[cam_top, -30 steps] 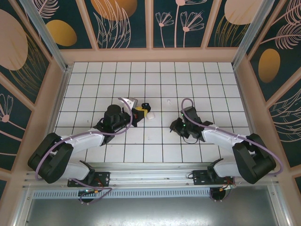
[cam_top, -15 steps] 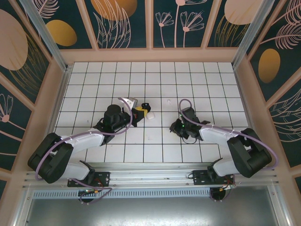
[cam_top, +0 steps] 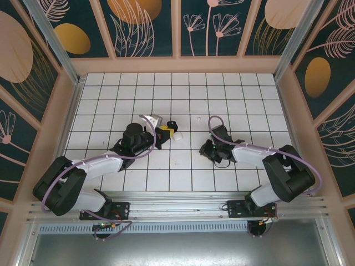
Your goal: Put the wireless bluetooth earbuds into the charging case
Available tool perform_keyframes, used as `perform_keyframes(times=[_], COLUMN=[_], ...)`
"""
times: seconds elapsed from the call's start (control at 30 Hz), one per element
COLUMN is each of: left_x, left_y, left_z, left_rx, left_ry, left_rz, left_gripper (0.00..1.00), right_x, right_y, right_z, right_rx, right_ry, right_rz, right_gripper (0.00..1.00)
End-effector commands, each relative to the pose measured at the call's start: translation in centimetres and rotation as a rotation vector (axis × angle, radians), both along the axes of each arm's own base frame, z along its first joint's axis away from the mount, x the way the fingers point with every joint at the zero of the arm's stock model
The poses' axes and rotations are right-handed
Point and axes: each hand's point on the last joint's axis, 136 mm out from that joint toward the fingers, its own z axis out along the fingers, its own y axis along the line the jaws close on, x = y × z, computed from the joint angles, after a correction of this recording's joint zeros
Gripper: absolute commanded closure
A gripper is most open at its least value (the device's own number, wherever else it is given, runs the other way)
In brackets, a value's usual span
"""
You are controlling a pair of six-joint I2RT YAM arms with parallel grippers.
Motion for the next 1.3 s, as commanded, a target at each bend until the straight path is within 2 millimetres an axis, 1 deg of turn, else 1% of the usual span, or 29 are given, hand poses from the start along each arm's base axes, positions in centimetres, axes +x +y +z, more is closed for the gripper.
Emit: perform_keyframes(times=[0.0,0.17,0.3,0.43,0.5,0.6,0.63,0.9,1.03,1.27], left_x=[0.3,0.3,0.3,0.3,0.3,0.3,0.3,0.1,0.0,-0.1], left_y=[-0.7,-0.6,-0.6,-0.6,-0.6,-0.7,-0.6,-0.3,-0.2,0.0], left_z=[1.7,1.7,1.7,1.6,1.6,1.6,1.7,1.6,1.5,1.3], left_rx=[-0.028,-0.023,-0.020,-0.020,-0.022,-0.022,-0.022,-0.009,0.000,0.008], left_ry=[-0.043,-0.044,-0.047,-0.044,-0.043,-0.042,-0.043,-0.047,-0.049,-0.051], left_rz=[-0.015,-0.016,-0.015,-0.016,-0.016,-0.018,-0.016,-0.013,-0.010,-0.004], left_gripper=[1.00,1.00,1.00,1.00,1.00,1.00,1.00,1.00,1.00,1.00], right_x=[1.4,1.6,1.8,2.4,2.9,3.4,3.5,2.9,3.0,2.4], right_y=[0.2,0.3,0.0,-0.5,-0.7,-0.7,-0.5,1.4,1.4,1.1], right_z=[0.3,1.0,2.3,3.4,3.4,2.9,2.6,0.4,0.0,-0.5], right_rx=[-0.027,-0.046,-0.073,-0.123,-0.165,-0.219,-0.235,-0.383,-0.467,-0.525], right_ry=[-0.038,-0.040,-0.064,-0.085,-0.080,-0.058,-0.050,0.040,0.051,0.078], right_rz=[0.012,0.035,0.050,0.061,0.071,0.100,0.116,0.226,0.242,0.264], right_gripper=[0.79,0.78,0.74,0.70,0.69,0.69,0.69,0.71,0.72,0.73])
